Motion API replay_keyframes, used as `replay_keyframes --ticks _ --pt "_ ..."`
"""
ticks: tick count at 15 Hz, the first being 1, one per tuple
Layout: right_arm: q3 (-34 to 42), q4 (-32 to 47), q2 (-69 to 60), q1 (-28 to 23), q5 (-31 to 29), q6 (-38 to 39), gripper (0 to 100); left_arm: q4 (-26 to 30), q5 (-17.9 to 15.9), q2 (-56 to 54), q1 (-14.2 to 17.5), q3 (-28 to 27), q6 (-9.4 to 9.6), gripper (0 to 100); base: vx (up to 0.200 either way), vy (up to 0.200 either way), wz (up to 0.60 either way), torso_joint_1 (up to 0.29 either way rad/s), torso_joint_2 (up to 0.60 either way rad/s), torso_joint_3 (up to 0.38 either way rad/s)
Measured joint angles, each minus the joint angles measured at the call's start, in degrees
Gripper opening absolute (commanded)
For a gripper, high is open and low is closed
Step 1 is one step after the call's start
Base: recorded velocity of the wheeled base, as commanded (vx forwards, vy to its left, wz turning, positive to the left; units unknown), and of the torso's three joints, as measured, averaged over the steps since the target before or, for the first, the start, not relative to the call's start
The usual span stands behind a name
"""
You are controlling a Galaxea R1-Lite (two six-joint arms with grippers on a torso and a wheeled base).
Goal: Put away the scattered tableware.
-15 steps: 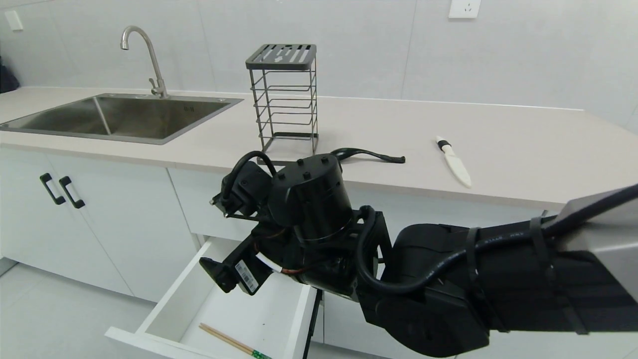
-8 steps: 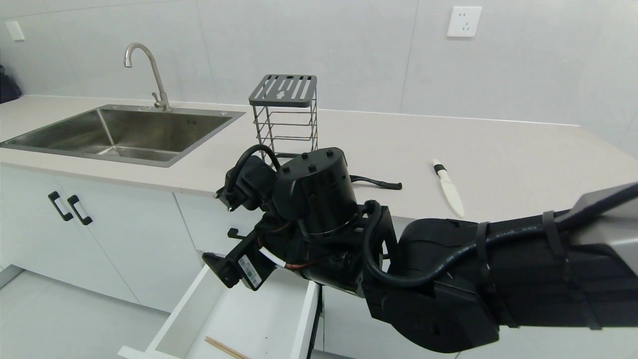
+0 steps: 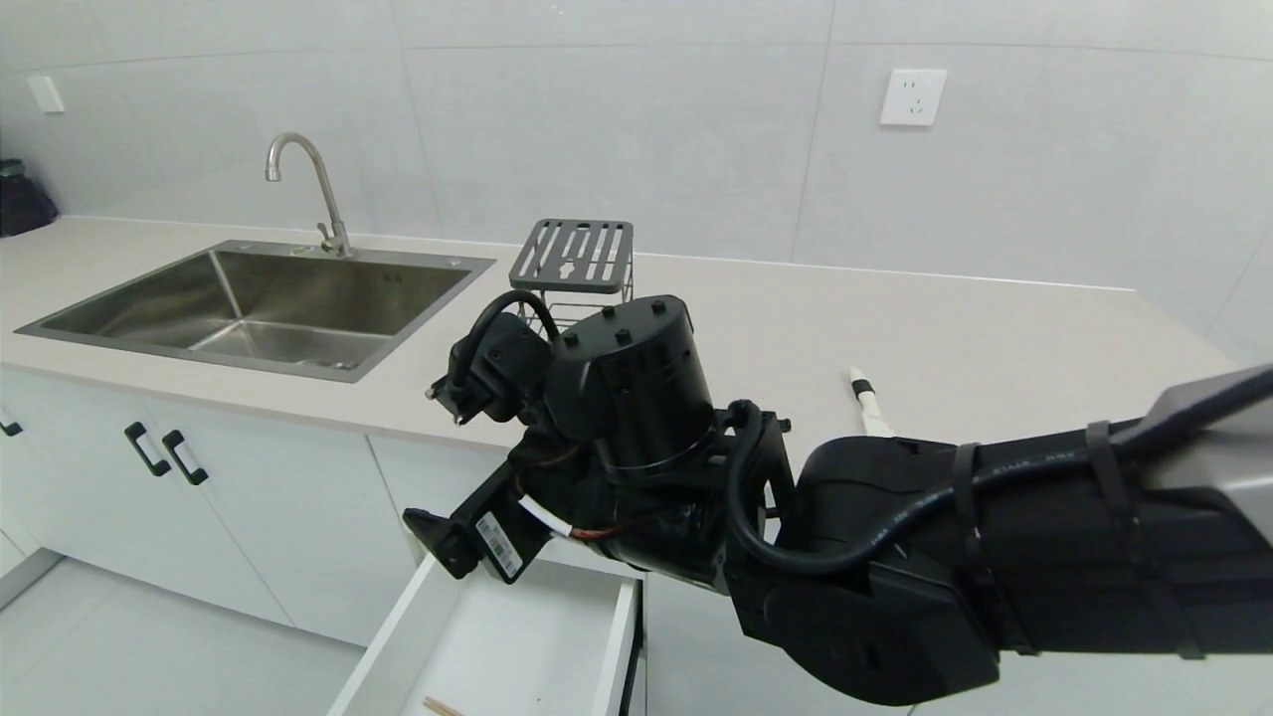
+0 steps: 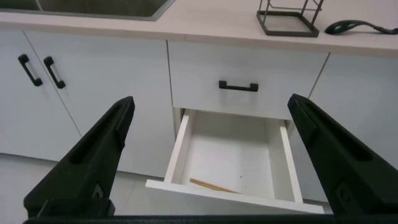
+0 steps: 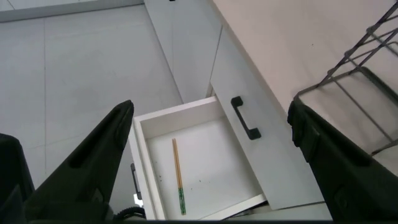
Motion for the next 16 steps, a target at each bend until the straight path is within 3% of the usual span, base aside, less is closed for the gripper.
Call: replay_keyframes --ticks 4,7,9,13,16 --pt "0.8 3.7 0.1 -0.5 4.4 -0.4 100 0.0 0.0 0.0 0.0 0.0 0.00 100 0.000 0.000 0.00 0.108 -0.23 -0.113" --pt "0.9 7.1 0.2 -1.4 5.3 -6.3 100 0.0 0.0 0.0 0.0 0.0 0.00 100 0.000 0.000 0.00 0.000 0.00 0.000" --pt "0.2 13.6 0.2 -2.1 5.5 -11.3 100 0.0 0.0 0.0 0.0 0.0 0.00 100 0.000 0.000 0.00 0.000 0.00 0.000" --pt "1.8 13.1 0.0 -4.9 5.0 -3.1 100 0.0 0.0 0.0 0.0 0.0 0.00 100 0.000 0.000 0.00 0.000 0.00 0.000" --pt "4.6 12.1 -1.0 -6.4 1.5 4.8 100 0.0 0.0 0.0 0.0 0.0 0.00 100 0.000 0.000 0.00 0.000 0.00 0.000"
